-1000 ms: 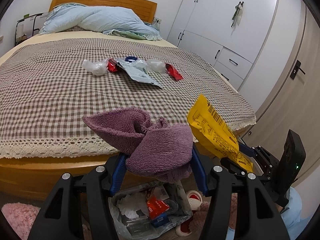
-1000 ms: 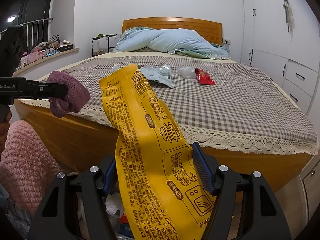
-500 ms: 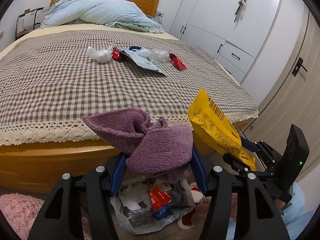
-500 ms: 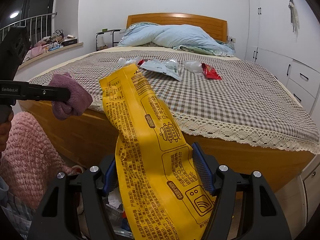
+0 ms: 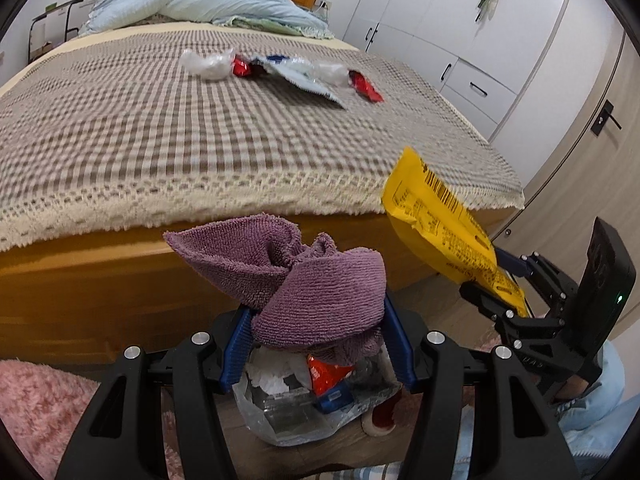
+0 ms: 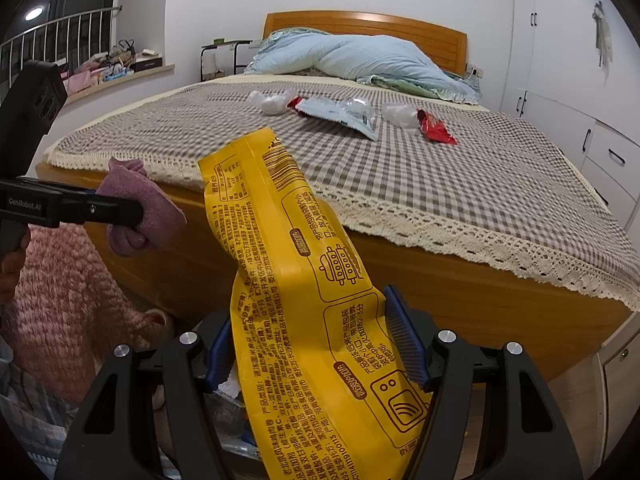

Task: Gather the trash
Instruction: 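Lift the purple towel and yellow wrapper off the bed with both grippers, then lower the purple towel and yellow wrapper into the floor trash bag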

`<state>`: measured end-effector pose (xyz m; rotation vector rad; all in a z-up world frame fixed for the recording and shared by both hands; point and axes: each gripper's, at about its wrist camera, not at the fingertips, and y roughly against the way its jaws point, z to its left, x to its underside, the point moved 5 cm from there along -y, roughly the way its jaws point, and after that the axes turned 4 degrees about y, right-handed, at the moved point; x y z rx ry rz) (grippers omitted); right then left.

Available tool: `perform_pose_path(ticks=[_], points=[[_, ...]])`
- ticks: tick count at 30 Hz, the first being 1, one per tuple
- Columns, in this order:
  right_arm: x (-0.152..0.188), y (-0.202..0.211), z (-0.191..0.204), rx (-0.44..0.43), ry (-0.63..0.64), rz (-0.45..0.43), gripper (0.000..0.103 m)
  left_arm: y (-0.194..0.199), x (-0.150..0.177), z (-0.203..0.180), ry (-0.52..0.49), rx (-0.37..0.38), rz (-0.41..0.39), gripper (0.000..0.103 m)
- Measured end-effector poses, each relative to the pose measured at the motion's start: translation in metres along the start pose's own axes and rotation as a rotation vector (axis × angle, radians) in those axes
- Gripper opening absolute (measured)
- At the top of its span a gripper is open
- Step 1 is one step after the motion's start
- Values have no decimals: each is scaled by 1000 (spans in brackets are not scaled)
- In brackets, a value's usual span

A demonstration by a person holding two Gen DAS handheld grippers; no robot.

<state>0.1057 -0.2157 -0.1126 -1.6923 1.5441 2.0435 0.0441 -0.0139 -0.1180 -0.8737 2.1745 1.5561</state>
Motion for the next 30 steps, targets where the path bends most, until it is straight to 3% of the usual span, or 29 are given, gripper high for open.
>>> perform_pose_path(ticks=[30], points=[[40, -35, 25, -56, 149, 194, 65, -64, 59, 23, -26, -27, 219, 56]])
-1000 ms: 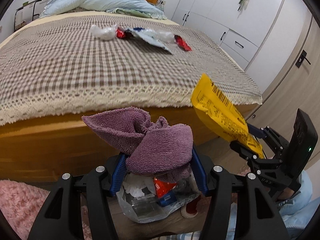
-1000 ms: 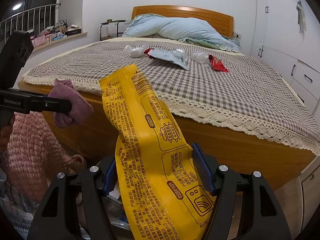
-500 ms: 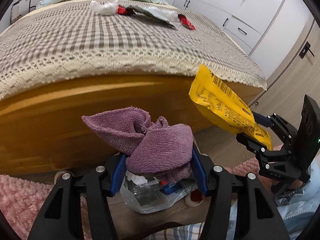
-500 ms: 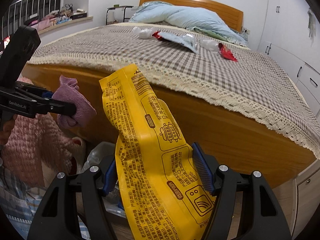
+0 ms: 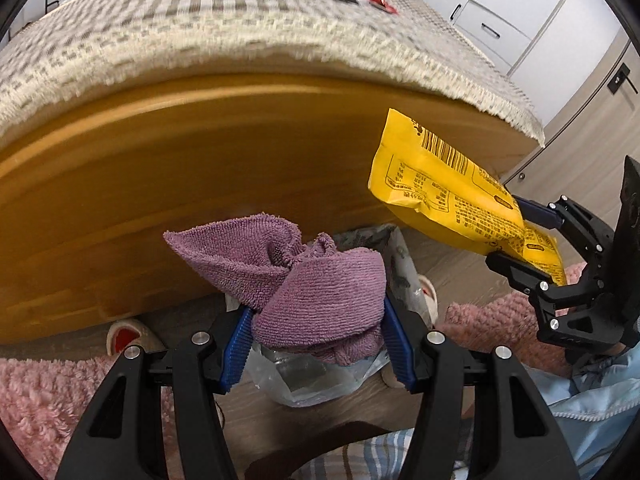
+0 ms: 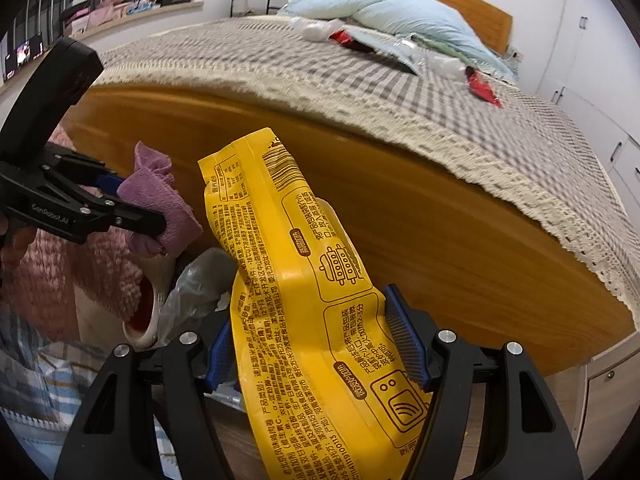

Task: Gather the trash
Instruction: 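Lower the purple towel and yellow wrapper into the floor trash bag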

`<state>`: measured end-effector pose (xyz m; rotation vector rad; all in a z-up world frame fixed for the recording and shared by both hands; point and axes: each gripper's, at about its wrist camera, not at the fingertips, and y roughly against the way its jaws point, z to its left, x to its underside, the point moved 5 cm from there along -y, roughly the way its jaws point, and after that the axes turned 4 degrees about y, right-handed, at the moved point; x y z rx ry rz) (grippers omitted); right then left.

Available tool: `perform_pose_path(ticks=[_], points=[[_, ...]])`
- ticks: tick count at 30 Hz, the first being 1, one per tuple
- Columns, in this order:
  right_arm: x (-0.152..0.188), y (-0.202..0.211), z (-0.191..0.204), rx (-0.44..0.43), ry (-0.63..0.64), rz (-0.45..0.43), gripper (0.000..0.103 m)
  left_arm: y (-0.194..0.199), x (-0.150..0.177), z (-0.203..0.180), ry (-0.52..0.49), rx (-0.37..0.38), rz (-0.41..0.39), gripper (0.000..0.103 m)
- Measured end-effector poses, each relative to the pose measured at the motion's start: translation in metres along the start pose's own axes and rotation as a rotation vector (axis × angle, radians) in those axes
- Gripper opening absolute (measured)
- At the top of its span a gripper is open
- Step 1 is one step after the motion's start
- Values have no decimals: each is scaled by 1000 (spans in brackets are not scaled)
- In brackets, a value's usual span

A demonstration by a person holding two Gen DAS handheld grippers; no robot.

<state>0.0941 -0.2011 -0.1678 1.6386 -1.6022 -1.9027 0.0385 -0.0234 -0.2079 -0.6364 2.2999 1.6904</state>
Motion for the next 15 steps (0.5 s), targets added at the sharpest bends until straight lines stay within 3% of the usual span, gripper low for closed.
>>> perform_pose_path(ticks=[15], points=[[9, -32, 6, -28, 62, 109, 65, -31, 9, 13, 15, -28, 75, 56]])
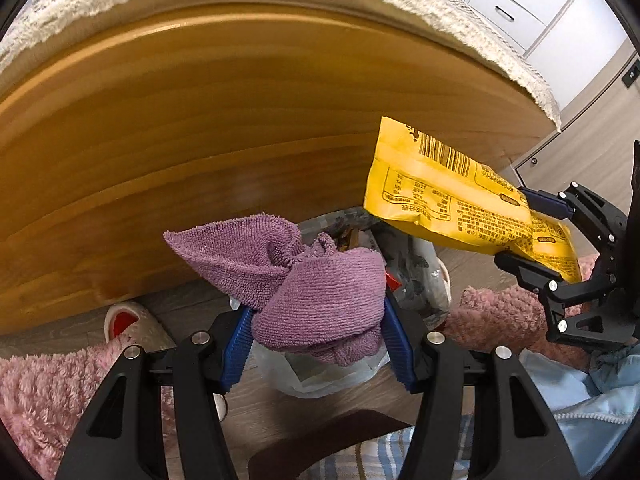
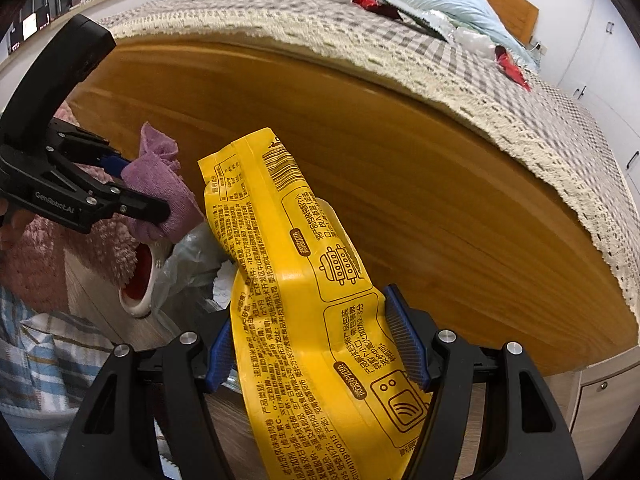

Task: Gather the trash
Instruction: 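Lower the purple towel and yellow wrapper into the floor trash bag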

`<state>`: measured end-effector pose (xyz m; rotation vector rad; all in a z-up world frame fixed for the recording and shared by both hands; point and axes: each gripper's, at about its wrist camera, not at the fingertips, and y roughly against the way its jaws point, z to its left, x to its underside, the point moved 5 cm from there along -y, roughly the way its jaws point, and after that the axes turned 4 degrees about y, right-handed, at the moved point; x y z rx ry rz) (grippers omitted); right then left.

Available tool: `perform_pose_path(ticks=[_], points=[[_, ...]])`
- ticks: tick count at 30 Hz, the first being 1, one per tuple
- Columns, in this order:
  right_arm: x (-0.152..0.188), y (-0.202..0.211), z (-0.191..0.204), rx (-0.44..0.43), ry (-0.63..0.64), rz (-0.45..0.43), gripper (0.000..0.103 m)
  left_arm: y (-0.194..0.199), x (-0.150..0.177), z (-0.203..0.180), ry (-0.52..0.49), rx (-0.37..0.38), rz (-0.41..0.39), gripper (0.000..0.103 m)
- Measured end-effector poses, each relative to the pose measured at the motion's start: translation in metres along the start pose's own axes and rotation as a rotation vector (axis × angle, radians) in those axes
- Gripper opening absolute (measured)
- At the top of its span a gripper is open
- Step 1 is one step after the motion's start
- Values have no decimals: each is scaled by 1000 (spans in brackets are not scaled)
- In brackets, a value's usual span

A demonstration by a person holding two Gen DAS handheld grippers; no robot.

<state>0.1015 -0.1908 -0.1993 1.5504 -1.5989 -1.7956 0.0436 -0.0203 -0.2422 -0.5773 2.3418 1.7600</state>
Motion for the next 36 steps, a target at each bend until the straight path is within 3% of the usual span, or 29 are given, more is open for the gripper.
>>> perform_pose_path(ticks=[9, 27, 36], points=[[6, -25, -2, -32, 44, 88, 65, -26, 5, 10, 27, -28, 69, 56], [24, -117, 30, -66, 347, 313, 65, -107, 17, 5, -33, -100, 234, 56], [30, -154, 26, -97, 345, 348, 65, -128, 20, 14, 2, -119, 274, 56]])
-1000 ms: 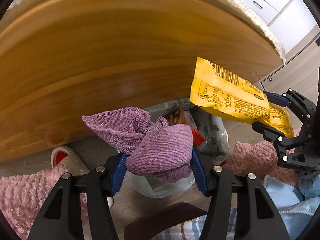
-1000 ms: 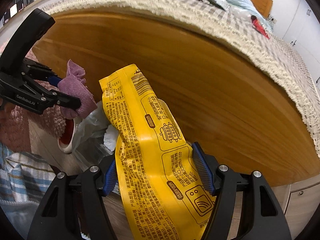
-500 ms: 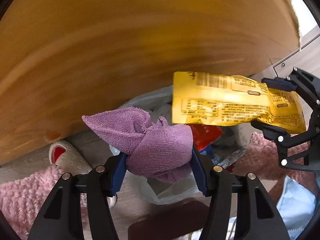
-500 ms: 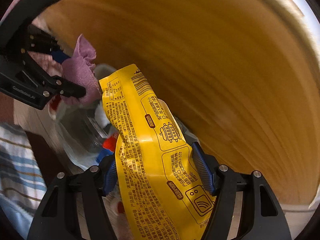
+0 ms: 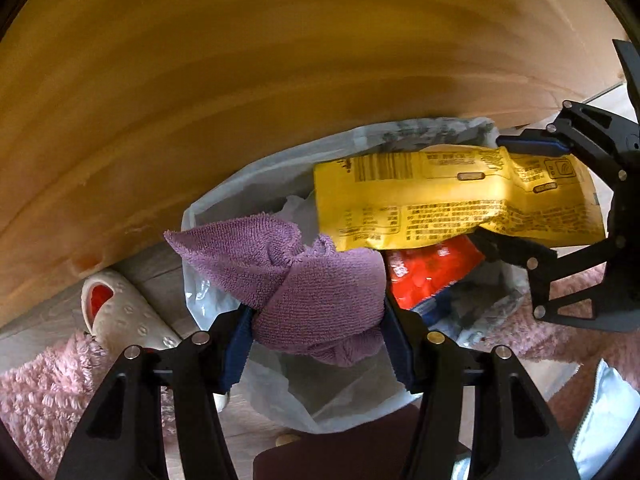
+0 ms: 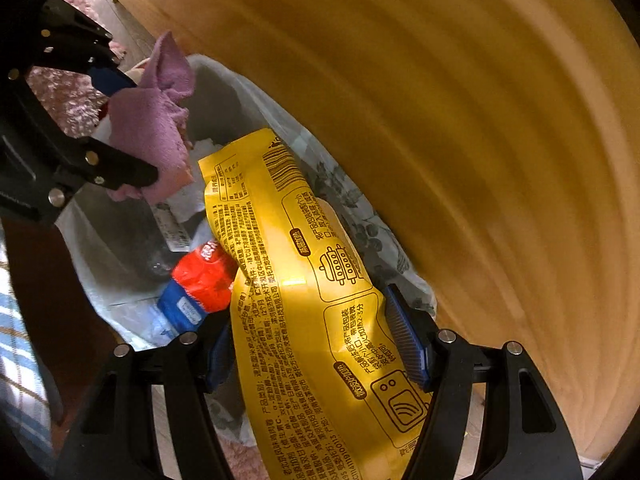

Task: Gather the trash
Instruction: 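Lower the purple towel and yellow wrapper into the floor trash bag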

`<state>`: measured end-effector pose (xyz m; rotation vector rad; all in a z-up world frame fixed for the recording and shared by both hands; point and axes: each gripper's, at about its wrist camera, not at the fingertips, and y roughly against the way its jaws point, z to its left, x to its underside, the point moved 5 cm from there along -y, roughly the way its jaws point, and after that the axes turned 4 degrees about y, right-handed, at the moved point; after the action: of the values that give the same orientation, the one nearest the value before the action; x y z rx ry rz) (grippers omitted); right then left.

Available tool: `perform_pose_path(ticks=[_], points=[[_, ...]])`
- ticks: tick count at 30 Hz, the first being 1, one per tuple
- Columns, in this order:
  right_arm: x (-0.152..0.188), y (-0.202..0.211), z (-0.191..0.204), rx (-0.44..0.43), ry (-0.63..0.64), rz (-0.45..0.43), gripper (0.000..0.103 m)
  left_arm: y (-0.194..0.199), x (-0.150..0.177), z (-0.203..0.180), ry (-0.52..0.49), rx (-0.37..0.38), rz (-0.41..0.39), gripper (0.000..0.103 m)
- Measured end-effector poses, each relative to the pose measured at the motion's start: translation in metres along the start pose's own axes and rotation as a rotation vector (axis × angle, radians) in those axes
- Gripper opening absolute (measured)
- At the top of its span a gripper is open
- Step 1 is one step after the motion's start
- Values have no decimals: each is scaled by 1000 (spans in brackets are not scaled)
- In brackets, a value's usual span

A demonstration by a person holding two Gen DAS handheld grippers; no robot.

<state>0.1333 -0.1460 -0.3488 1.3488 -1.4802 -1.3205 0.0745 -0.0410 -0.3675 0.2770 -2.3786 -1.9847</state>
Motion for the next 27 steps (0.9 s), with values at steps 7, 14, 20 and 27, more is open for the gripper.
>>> perform_pose_path(ticks=[7, 14, 20, 27], points=[[0, -8, 4, -12, 12, -7, 65, -11, -3, 5, 24, -6, 40, 56], [-5, -22, -2, -53, 5, -16, 65, -15, -4, 2, 21, 1, 67, 61], [-4, -25, -16, -91, -7, -18, 65, -18, -5, 12, 62, -5, 93, 67], [-1, -25, -31, -118, -30, -27, 65, -5, -8, 8, 48, -4, 55, 79]])
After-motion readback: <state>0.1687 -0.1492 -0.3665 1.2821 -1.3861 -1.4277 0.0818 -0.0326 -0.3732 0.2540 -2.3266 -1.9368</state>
